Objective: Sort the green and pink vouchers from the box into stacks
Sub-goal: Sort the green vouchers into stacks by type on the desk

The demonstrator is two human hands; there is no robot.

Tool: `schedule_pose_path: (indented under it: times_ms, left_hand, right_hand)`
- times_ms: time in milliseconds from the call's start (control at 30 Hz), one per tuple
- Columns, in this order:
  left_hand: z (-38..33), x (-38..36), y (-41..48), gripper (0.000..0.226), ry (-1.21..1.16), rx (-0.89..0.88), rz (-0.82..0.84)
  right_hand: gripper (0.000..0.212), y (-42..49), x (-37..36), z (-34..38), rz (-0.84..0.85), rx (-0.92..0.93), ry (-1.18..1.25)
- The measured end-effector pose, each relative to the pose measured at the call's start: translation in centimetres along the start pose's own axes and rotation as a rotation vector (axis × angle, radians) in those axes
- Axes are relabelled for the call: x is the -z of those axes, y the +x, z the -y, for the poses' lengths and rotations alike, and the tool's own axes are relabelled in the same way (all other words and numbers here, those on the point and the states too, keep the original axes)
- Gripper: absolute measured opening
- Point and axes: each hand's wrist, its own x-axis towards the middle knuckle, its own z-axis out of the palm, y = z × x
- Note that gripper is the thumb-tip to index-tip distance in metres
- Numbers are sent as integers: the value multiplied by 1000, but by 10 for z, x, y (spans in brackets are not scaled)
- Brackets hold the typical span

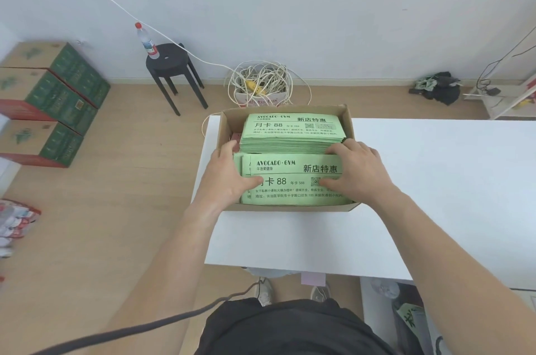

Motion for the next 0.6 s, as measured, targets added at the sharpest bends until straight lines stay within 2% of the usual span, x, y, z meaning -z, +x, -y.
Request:
schedule_pose_path:
  times_ms: [400, 600]
  left_hand:
    - [-1, -7, -9, 97, 207, -150, 5]
    - [4, 10, -10, 57, 133, -257, 0]
  right_hand:
    - [51, -9, 6, 5, 1, 100, 45]
    - [48, -30, 10, 3, -9, 153, 129]
